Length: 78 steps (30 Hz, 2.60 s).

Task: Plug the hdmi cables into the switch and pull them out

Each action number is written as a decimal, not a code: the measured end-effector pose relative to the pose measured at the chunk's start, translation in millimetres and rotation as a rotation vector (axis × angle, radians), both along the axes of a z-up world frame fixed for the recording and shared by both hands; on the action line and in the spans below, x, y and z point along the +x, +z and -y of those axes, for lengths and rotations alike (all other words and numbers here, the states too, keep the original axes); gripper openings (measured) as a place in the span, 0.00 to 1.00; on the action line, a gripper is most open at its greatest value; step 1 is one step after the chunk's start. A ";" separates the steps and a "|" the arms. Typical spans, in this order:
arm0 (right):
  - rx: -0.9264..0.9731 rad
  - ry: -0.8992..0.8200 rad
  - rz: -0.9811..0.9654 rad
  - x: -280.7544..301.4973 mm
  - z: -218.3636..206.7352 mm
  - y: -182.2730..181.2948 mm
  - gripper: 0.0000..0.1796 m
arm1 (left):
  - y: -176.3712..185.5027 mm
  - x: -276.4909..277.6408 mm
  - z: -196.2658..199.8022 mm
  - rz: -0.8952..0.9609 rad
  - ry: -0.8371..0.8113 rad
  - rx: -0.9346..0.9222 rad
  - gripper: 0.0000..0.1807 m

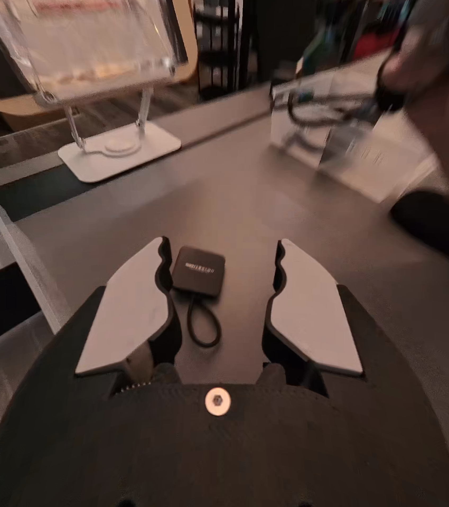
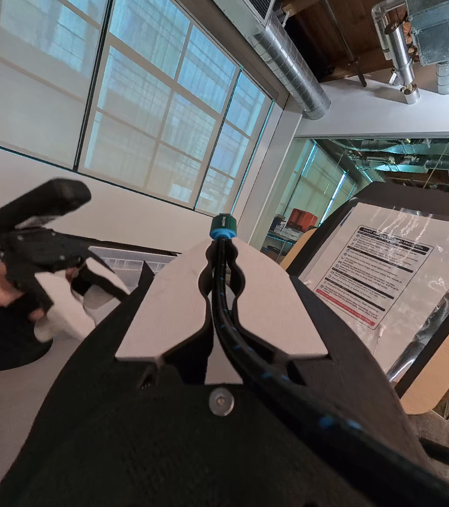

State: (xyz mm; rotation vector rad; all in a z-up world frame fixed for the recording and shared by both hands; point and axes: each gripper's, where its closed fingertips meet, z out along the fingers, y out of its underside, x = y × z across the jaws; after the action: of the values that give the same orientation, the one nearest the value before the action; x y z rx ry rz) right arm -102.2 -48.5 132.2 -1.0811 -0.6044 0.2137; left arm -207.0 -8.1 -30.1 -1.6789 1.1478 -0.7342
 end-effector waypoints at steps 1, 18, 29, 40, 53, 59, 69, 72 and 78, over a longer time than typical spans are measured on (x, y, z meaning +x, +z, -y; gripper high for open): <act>-0.001 -0.001 -0.001 1.3 0.4 1.0 0.04 | -12.8 1.4 -1.4 -0.068 0.000 0.040 0.40; 0.006 -0.009 -0.003 11.6 2.7 7.9 0.04 | -116.7 17.5 -46.6 -0.566 -0.003 0.121 0.37; -0.017 -0.014 0.012 10.6 -0.6 3.6 0.04 | -121.1 20.3 -48.2 -0.551 -0.049 0.017 0.37; -0.066 -0.070 0.114 6.8 -15.2 -17.4 0.04 | -76.4 39.1 -44.4 -0.069 0.015 -0.409 0.36; -0.187 -0.078 0.476 -53.5 -39.2 -107.4 0.04 | -8.0 16.0 -41.5 0.380 0.001 -0.411 0.36; -0.173 -0.059 0.510 -62.8 -36.6 -115.7 0.04 | 9.4 4.4 -44.5 0.470 0.019 -0.365 0.36; -0.164 -0.055 0.553 -69.2 -33.9 -119.5 0.04 | 7.8 4.4 -42.8 0.447 0.015 -0.344 0.36; -0.169 -0.062 0.570 -69.5 -34.4 -121.1 0.04 | 8.5 4.2 -42.4 0.440 0.020 -0.325 0.36; -0.174 -0.044 0.550 -70.3 -30.9 -115.7 0.04 | 15.9 2.4 -40.1 0.427 0.013 -0.226 0.36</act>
State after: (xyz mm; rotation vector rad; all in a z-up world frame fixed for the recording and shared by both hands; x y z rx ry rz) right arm -172.5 -17.6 16.5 -1.3305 -1.0668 -0.0786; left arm -204.6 32.0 -14.2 -1.6034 0.7747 -1.1830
